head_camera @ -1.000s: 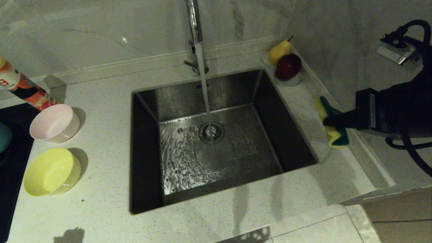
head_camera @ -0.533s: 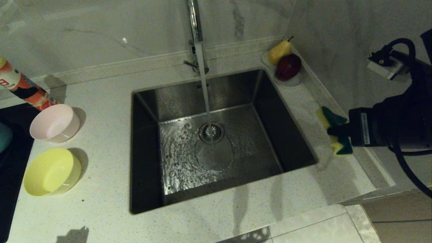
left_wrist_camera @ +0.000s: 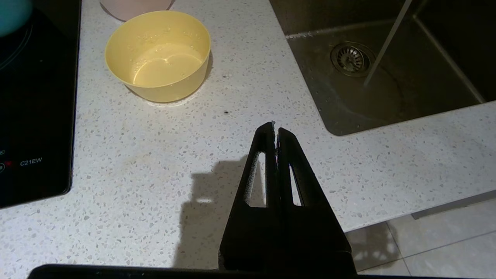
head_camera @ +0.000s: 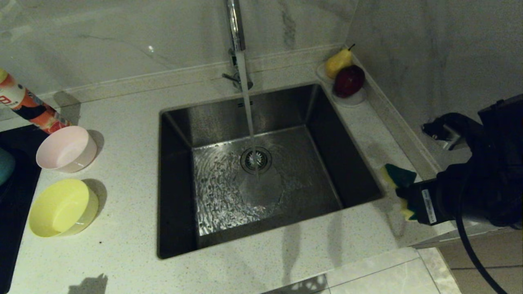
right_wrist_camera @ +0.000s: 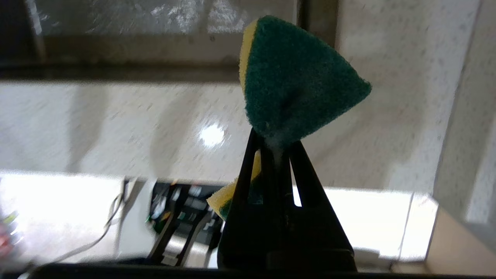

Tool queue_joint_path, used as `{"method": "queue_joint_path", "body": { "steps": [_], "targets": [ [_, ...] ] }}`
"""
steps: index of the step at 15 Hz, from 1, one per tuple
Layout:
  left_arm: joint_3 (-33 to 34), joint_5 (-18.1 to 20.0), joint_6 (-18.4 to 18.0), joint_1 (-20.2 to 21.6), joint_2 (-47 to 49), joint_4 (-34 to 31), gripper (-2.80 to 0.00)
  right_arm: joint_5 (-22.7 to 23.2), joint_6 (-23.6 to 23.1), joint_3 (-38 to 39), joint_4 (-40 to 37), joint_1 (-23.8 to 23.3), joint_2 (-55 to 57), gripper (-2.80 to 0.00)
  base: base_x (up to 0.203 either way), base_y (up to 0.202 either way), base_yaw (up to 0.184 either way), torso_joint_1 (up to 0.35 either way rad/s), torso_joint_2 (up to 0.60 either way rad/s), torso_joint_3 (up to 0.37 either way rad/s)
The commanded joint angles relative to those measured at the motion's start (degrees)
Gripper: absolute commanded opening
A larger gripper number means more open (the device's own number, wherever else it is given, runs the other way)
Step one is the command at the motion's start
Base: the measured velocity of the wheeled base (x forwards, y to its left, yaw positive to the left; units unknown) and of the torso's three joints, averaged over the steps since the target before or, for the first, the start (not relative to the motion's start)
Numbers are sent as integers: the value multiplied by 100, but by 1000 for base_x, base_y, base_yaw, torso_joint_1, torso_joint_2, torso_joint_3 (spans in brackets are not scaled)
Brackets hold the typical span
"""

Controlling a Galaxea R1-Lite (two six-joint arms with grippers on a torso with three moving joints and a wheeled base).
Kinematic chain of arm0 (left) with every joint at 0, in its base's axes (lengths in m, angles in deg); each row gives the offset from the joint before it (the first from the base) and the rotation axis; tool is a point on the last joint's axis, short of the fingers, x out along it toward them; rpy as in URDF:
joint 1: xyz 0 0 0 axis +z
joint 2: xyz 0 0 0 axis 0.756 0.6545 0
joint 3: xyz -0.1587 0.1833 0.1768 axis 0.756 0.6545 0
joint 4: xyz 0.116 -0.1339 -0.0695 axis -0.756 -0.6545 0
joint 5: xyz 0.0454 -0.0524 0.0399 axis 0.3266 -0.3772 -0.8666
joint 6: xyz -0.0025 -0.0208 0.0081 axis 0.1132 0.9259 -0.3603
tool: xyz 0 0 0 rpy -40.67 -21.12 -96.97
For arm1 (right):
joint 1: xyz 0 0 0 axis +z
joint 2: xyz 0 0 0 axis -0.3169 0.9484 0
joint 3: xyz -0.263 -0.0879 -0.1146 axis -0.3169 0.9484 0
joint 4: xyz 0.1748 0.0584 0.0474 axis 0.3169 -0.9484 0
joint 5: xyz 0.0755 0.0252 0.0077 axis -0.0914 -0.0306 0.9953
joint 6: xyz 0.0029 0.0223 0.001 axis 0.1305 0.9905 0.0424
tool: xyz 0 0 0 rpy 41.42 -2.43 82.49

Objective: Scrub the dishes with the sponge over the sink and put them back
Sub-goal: Put down the sponge

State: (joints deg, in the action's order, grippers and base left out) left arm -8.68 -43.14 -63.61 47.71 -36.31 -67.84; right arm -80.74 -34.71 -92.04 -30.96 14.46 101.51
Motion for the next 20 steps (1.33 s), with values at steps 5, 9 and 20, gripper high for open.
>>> {"method": "queue_joint_path", "body": {
  "steps": [5,9,20],
  "targets": [
    [229,-1,0,0,3,8,-280,-341,-50,904,433,-75,-172,-280,0,0,0,0,0,0],
    [229,-1,0,0,3,8,-280,-560,-72,1549,910,-156,-236,-280,0,0,0,0,0,0],
    [229,-1,0,0,3,8,-280,-585,-549,2376,2725,-968,551,-280,0,0,0,0,0,0]
  ]
}}
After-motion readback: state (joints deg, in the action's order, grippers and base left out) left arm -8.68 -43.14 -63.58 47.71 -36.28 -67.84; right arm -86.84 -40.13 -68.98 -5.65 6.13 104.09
